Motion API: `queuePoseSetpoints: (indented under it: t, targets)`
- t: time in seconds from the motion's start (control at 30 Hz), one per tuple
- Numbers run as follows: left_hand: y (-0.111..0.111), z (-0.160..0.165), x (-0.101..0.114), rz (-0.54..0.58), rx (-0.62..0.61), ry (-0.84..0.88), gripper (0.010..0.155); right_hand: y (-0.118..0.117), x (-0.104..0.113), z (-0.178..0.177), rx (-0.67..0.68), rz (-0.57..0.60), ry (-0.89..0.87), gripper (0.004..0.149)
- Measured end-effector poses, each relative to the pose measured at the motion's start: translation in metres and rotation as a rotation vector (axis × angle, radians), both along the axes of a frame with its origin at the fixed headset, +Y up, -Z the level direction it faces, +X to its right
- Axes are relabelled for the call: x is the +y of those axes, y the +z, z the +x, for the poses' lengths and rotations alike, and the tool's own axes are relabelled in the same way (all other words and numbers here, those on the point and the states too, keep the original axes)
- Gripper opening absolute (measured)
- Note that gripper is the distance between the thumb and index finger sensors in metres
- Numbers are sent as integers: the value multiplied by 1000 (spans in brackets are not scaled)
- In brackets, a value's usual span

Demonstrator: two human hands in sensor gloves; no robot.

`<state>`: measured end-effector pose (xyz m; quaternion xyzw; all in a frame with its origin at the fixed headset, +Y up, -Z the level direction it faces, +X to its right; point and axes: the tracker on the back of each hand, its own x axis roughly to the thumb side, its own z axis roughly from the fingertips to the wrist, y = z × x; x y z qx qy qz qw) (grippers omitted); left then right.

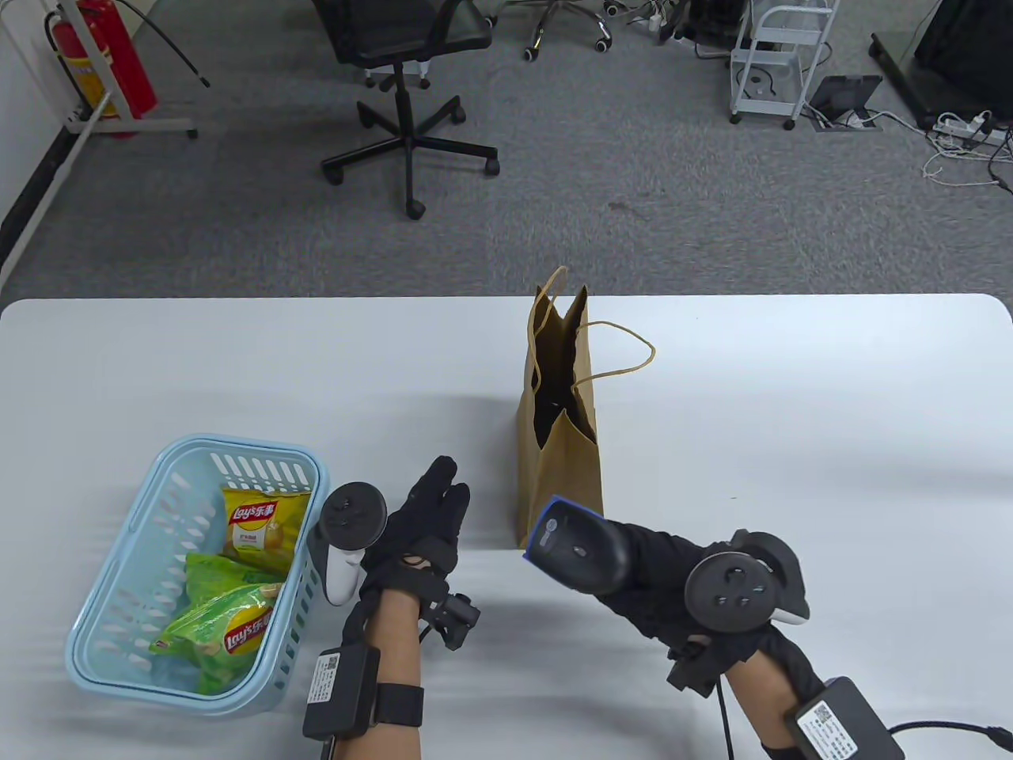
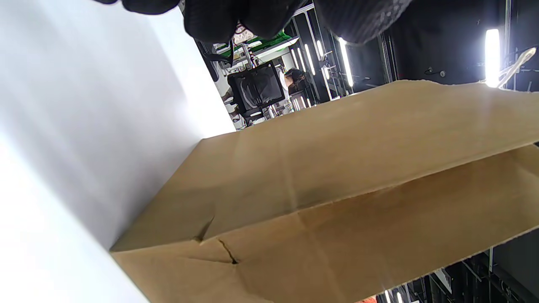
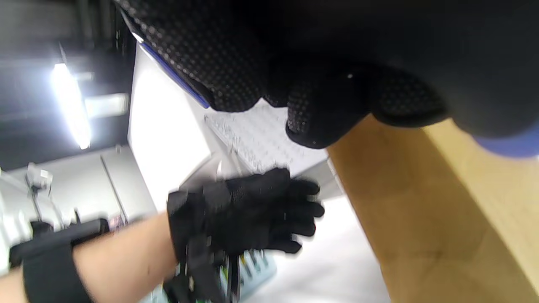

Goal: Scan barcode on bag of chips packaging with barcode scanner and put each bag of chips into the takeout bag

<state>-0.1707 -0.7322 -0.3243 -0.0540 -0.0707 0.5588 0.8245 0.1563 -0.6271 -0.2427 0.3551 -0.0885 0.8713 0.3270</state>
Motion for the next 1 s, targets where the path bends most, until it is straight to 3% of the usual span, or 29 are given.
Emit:
queuePoseSetpoints:
  t: [0.2,0.3,0.6,0.87,1.0]
  targets:
    - [0,2,-1,-2,-3,-19,76,-8,22,54,-130,43,-197,59]
    - [0,1,-1,-4,0,-21,76,-17,21,80,-206,25,-278,58]
    - [0,2,-2,-14,8,-33,75,-50,-20,138,-476,-78,-297,57]
    - [-1,7,-1,-13,7,-68,75,-60,-44,149,-551,-149,-245,57]
    - [-2,16,12,19,-1,-107,75,-63,-53,148,-569,-180,-240,57]
